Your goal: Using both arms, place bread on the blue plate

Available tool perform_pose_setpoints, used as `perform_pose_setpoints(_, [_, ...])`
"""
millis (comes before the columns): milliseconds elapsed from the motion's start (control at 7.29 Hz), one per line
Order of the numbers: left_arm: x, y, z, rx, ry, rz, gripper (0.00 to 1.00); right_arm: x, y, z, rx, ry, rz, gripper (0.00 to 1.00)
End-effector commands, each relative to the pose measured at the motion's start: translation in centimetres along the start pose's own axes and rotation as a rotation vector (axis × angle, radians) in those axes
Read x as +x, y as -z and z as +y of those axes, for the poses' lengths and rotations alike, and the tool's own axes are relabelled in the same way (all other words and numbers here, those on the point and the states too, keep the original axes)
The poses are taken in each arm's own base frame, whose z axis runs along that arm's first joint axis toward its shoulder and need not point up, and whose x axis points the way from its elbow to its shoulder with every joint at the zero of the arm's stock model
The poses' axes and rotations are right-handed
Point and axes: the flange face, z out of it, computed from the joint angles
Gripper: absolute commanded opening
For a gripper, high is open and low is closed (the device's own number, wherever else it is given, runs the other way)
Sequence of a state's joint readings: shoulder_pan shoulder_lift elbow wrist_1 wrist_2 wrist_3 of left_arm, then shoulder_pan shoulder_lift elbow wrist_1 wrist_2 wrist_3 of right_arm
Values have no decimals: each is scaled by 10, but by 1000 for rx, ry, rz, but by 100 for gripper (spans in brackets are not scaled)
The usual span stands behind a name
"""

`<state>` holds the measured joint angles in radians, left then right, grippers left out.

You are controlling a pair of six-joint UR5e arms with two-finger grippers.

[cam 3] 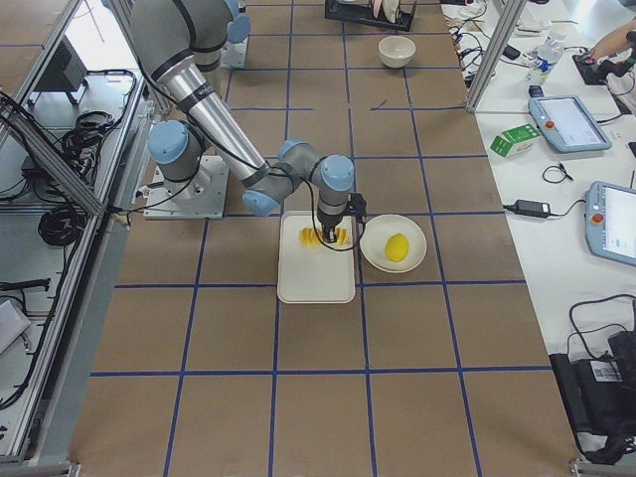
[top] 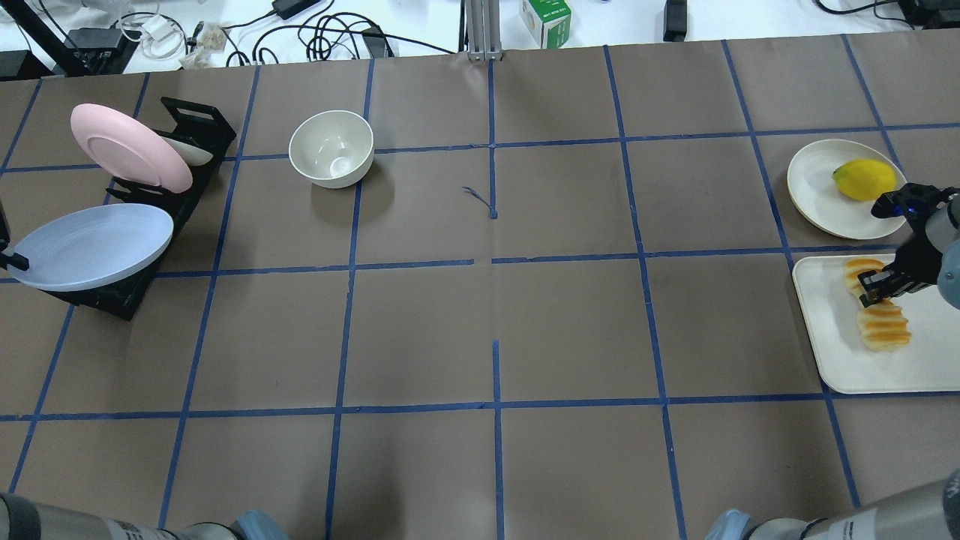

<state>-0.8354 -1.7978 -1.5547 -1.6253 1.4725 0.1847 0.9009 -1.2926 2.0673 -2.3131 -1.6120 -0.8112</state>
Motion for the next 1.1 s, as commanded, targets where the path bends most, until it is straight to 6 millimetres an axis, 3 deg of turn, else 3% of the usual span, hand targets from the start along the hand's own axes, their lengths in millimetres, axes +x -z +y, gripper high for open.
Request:
perform_pose_setpoints(0, [130, 9, 64, -4, -200, -13, 0, -7, 22, 3, 8, -8, 2, 0])
perform_pose_setpoints(274, [257, -14, 117, 112, -461, 51, 0, -20, 40, 1, 14, -49, 9, 0])
perform_pose_setpoints(411, [308, -52, 141, 157, -585, 126, 0, -22, 49, -7, 15, -36, 10, 0])
perform_pose_setpoints(548, [342, -80, 155, 228, -674, 166, 0, -23, 61, -15, 4, -49, 0, 0])
perform_pose_setpoints(685, [365, -130, 165, 174, -737, 230, 0, -35, 87, -31, -6, -57, -6, 0])
perform_pose_setpoints(823, [376, -176, 168, 152, -780, 292, 0, -53, 117, -48, -17, -64, -2, 0])
perform_pose_setpoints(960, [376, -219, 164, 174, -824, 305, 0, -69, 130, -58, -41, -108, -25, 0])
